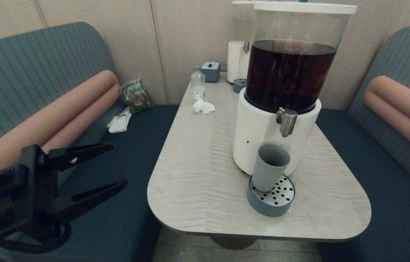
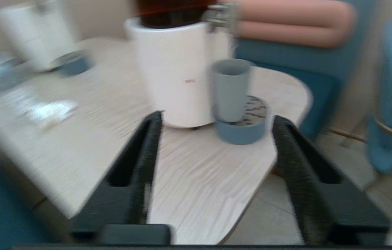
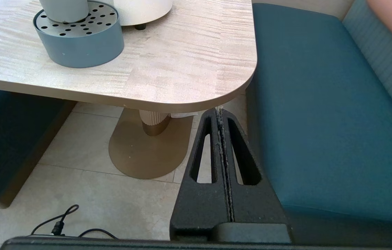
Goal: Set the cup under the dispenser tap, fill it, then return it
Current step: Place the cup next to the water dispenser
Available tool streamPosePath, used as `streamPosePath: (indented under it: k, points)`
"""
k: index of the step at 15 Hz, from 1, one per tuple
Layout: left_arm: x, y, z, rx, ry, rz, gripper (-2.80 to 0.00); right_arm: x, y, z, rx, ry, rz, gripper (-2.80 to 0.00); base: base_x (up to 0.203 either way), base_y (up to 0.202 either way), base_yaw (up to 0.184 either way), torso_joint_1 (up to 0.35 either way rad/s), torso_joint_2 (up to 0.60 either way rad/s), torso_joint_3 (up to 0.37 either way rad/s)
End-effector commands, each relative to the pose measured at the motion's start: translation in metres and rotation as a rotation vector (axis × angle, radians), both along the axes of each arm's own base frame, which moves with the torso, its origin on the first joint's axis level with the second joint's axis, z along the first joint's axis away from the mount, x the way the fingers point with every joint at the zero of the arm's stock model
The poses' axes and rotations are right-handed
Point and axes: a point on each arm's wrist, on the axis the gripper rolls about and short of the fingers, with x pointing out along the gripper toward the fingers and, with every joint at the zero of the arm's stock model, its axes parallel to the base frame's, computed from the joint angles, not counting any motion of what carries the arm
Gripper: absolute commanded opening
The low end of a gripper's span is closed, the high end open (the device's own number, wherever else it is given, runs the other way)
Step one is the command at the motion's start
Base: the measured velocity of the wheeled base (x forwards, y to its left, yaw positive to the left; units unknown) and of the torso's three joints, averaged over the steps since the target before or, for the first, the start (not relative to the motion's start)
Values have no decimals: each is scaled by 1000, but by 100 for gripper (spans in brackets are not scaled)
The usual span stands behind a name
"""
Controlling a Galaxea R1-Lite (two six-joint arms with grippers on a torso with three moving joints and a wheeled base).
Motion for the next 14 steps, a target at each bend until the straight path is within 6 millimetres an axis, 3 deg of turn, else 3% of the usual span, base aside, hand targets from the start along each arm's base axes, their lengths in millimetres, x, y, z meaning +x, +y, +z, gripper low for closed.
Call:
streamPosePath:
  k: [1,5,8,14]
  points:
    - [26,-10,-26,18,48,-53,0,0,0,0,-1,0,1,-280,0,0,0,0,0,0]
    - [59,-23,-59,77,72,-88,0,0,0,0,-1,-1,1,-280,0,0,0,0,0,0]
    - [78,-48,-78,97,132,-164,0,0,0,0,-1,-1,1,-280,0,0,0,0,0,0]
    - [134,-114,-89,75,121,-175,0,0,0,0,-1,1,1,-280,0,0,0,0,0,0]
